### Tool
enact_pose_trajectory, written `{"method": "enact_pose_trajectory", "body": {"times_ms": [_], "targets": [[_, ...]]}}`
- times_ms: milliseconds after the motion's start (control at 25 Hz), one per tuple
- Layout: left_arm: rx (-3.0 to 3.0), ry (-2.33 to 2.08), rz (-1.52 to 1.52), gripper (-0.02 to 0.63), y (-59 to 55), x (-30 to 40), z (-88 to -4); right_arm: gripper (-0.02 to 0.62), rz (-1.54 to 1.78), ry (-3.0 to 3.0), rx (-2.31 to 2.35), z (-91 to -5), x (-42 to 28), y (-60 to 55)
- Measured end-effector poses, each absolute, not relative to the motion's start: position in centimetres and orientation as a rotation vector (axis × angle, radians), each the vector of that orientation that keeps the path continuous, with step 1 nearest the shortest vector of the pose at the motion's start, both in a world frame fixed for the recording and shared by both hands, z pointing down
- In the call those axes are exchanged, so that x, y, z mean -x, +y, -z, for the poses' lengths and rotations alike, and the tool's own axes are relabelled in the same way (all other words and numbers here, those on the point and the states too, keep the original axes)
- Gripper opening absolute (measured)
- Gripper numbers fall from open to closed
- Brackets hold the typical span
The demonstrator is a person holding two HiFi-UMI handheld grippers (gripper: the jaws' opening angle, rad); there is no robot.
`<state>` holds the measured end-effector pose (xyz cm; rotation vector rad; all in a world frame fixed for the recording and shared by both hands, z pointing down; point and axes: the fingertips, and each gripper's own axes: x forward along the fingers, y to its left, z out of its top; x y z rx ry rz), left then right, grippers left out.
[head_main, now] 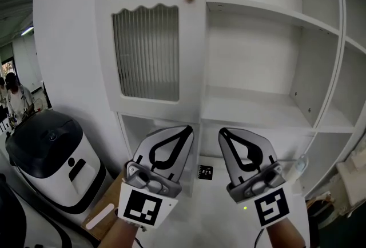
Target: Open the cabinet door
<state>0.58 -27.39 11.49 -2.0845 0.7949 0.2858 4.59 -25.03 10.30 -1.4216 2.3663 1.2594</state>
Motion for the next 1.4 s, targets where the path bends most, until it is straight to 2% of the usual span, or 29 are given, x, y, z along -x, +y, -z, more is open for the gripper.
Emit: {"method": "enact_pose_trajectory", "body": {"times_ms": [720, 1400], "targets": [[1.916, 0.833, -0.314, 0.000, -29.3, 0.2, -4.0, 0.000, -1.354, 2.336, 1.372, -4.3, -4.4, -27.2], [1.934, 0.958, -0.510, 0.000, -33.4, 1.8, 5.2, 0.000, -1.456, 2.316, 1.338, -0.3, -4.1, -28.4]]}}
